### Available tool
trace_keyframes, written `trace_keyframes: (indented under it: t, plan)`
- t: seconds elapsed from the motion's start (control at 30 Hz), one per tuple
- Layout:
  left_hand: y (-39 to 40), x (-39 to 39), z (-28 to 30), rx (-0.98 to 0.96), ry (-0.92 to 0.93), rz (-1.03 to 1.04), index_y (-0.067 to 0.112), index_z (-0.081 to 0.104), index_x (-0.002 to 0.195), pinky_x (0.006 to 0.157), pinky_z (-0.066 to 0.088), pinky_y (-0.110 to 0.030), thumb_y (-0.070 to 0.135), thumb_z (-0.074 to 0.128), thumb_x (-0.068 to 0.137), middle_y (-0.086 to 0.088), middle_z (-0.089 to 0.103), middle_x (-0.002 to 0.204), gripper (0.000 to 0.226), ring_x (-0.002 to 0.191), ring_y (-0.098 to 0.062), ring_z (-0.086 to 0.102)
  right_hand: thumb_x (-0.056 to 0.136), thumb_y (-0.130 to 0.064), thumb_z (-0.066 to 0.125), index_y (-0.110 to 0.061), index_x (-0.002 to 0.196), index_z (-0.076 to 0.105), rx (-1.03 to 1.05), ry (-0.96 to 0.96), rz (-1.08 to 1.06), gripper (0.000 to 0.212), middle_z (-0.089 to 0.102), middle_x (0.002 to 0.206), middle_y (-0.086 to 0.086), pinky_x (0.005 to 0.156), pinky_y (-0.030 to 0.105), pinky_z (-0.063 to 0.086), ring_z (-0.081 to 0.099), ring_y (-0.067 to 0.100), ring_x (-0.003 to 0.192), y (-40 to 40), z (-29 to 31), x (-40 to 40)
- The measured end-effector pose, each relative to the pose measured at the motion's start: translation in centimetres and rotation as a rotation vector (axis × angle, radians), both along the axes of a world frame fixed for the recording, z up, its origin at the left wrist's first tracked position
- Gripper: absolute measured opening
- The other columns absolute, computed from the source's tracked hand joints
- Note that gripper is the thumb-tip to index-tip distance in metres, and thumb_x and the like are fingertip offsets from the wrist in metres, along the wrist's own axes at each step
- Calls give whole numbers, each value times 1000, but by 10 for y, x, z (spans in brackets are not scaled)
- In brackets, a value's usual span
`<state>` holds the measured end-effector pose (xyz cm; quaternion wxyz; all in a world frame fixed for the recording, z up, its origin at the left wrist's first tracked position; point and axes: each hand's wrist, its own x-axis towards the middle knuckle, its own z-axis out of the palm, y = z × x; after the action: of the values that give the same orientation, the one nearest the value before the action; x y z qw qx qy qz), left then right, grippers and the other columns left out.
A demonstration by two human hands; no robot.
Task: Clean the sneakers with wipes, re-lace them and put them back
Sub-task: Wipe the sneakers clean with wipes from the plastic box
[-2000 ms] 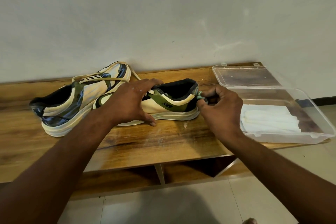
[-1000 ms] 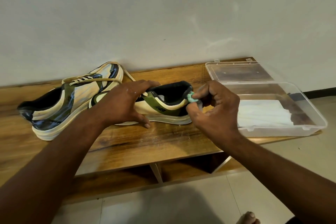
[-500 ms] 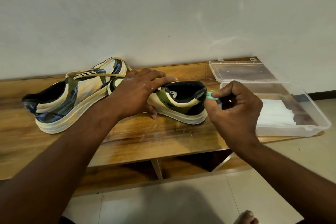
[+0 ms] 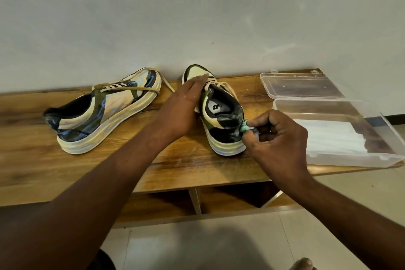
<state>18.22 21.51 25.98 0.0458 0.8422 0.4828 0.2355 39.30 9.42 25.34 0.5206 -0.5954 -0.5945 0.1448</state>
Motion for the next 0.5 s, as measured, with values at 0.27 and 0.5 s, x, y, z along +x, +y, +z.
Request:
trace_keyframes:
  t: [0.27,0.5]
  plan:
    - [-41,6,-18,-400,-203,-61,23,-23,163,115,-3,-5,26,94,71,8,-27,172,149,157,-5,-21,80,-12,83,-20,89,75,-6,71,-60,14,74,85,-13,64,13,56,72,4,73,2,3,-2]
    - [-79,36,-30,-339,-439,19,17,-27,161,118,-4,-8,60,95,58,1,-27,172,166,159,-11,-20,84,-7,83,-17,97,78,1,170,-100,17,76,92,-11,73,16,60,75,2,82,-3,10,-11]
